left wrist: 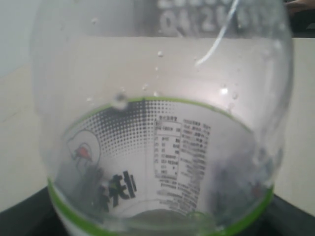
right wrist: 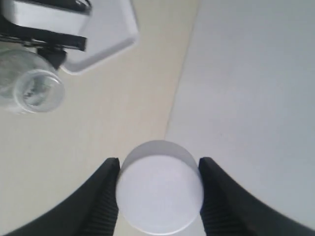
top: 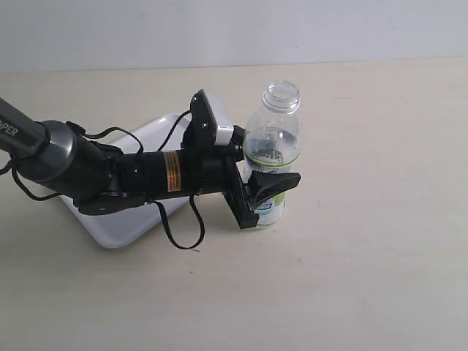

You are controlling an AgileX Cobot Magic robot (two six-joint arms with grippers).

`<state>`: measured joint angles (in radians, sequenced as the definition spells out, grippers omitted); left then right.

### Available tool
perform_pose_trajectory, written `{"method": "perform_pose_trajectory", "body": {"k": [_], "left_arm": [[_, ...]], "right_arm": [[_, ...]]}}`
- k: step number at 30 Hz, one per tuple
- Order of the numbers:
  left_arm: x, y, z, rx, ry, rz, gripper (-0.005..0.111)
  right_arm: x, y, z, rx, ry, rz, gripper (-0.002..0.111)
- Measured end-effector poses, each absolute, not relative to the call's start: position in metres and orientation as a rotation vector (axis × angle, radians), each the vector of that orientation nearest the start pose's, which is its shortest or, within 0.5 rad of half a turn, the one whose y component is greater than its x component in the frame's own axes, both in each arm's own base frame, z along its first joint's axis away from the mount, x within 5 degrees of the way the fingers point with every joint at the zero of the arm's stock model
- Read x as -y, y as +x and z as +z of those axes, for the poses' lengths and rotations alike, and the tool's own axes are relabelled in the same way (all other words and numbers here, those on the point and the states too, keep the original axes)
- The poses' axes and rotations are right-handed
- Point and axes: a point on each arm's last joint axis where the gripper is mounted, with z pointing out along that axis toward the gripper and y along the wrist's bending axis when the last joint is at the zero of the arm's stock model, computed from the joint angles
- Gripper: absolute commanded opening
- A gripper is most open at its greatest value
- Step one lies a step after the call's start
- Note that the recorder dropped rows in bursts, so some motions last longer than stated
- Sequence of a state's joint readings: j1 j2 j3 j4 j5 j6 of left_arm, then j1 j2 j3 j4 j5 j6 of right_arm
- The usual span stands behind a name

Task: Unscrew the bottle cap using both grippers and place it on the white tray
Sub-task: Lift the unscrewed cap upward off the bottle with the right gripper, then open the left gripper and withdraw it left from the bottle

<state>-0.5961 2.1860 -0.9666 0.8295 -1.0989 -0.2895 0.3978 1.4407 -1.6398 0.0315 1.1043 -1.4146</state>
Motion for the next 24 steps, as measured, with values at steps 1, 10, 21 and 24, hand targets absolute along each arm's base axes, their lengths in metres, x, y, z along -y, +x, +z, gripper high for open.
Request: {"method": "perform_pose_trajectory", "body": {"k": [1,10,21,24], "left_arm": [[0.267,0.288,0.099,-1.427,1.136,-0.944,0.039],[0.267,0.289,0.1,-1.45,1.101,-0.949,0.039],[0.265,0.287,0.098,-1.444,1.118,-0.938,0.039],[0.266,0.286,0.098,-1.435,1.127,-0.939,0.039]], "right_arm": [[-0.112,0.279,0.435,-1.538,-1.866,-0.444,0.0],[-0.093,0.347,0.388,-1.895,-1.515,-0.291,0.0],[-0.102,0.402,0.331,-2.084,-1.227,-0.14,0.0],[-0.102,0.407,0.34,-2.1,-1.139,-0.101,0.0]]}}
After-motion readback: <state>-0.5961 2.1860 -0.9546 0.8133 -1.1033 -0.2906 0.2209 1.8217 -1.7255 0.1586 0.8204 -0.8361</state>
